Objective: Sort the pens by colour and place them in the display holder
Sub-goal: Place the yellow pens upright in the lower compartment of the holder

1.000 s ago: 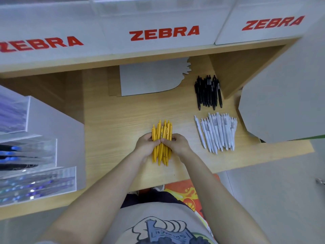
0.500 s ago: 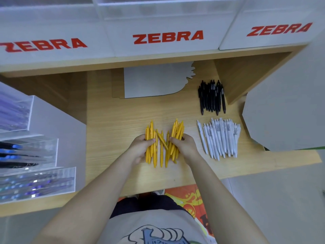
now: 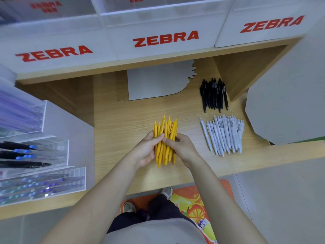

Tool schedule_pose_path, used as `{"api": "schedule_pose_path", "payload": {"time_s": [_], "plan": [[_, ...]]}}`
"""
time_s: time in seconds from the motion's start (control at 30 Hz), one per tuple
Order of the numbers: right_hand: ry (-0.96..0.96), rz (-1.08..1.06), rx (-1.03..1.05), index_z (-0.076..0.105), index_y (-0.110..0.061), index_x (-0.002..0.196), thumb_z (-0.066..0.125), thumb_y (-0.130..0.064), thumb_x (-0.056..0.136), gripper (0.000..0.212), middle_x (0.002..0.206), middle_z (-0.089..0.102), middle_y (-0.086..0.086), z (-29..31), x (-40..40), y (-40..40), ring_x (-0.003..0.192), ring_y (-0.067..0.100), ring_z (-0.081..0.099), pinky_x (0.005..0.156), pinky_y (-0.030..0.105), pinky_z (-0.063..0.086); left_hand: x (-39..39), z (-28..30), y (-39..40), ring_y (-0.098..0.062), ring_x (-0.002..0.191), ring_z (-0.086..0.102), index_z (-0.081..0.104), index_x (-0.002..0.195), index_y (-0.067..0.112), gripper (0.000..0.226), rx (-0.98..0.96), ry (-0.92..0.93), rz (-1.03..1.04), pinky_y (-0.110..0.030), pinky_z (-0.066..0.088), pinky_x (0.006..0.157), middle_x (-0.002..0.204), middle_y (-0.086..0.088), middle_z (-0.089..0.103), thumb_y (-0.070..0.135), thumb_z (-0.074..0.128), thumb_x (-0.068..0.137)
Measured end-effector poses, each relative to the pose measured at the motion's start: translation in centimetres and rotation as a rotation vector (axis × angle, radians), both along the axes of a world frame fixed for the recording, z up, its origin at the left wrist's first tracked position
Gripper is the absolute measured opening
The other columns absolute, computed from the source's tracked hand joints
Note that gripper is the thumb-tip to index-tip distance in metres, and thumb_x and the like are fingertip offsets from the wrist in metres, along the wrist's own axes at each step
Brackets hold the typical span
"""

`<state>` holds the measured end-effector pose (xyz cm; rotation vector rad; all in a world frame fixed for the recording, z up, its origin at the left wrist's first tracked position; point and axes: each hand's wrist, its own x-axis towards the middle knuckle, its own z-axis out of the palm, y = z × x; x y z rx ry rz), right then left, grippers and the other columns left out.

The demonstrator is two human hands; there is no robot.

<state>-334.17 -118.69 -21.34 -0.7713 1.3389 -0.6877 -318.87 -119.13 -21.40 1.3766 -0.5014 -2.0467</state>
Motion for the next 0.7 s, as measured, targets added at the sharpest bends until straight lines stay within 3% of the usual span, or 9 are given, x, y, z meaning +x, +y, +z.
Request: {"api": "schedule_pose_path", "payload": {"time_s": [0.13,0.23,0.33,0.47,0.53,0.6,0.7], "plan": [[0.011,0.073,-0.071,0.069,-0.013,0.106,0.063,-0.021,0.095,0.015,0.091,0.071,0.001,1.5,0.9,1.1,0.083,0.013,0.067,0.067,0.023,0.053,1.0,1.1,1.1,-0.030,0.102,0.070,0.049,0.137,0.008,0.041,-0.021,-0.004,0.000,-0.042,0.060,0.073,0.122,-0.017,0.067,0.022,0.056,0.099],[0.040,0.128,-0.124,0.070,-0.010,0.109,0.057,-0.024,0.099,0.021,0.085,0.070,0.003,2.6,2.0,2.4,0.075,0.012,0.066,0.063,0.027,0.052,2.4,2.1,2.5,-0.031,0.101,0.070,0.051,0.135,0.010,0.040,-0.054,-0.005,-0.004,-0.044,0.060,0.077,0.118,-0.017,0.069,0.020,0.059,0.097],[0.047,0.141,-0.139,0.069,-0.006,0.096,0.055,-0.018,0.100,0.019,0.078,0.067,0.009,4.3,3.8,4.0,0.064,0.012,0.064,0.057,0.023,0.050,4.3,3.4,4.5,-0.035,0.101,0.070,0.053,0.133,0.007,0.049,-0.098,-0.003,-0.002,-0.052,0.056,0.090,0.116,-0.020,0.070,0.024,0.065,0.089],[0.043,0.182,-0.174,0.073,-0.011,0.089,0.059,-0.018,0.098,0.018,0.081,0.071,0.015,7.2,7.3,6.9,0.074,0.025,0.069,0.070,0.041,0.060,8.4,5.5,8.1,-0.036,0.105,0.069,0.056,0.130,0.006,0.048,-0.129,0.013,-0.016,-0.055,0.053,0.096,0.115,-0.021,0.070,0.026,0.065,0.086],[0.046,0.183,-0.183,0.072,0.000,0.093,0.060,-0.018,0.097,0.022,0.082,0.070,0.021,8.6,9.9,8.7,0.072,0.029,0.068,0.068,0.039,0.061,11.1,6.5,10.4,-0.035,0.104,0.070,0.057,0.128,0.009,0.046,-0.152,0.049,-0.008,-0.051,0.056,0.092,0.114,-0.020,0.071,0.025,0.065,0.086],[0.078,0.187,-0.197,0.069,0.008,0.091,0.061,-0.019,0.097,0.029,0.071,0.064,0.016,10.1,13.1,10.9,0.061,0.022,0.062,0.054,0.028,0.053,14.1,7.4,13.1,-0.035,0.099,0.071,0.057,0.126,0.012,0.045,-0.189,0.086,0.003,-0.047,0.060,0.083,0.109,-0.018,0.073,0.022,0.066,0.084],[0.140,0.233,-0.214,0.069,0.000,0.080,0.063,-0.021,0.095,0.027,0.058,0.058,0.000,12.2,19.0,14.7,0.050,0.011,0.052,0.044,0.021,0.036,20.0,8.5,17.4,-0.037,0.100,0.071,0.057,0.126,0.013,0.054,-0.242,0.095,0.017,-0.045,0.059,0.075,0.106,-0.017,0.073,0.023,0.077,0.077]]}}
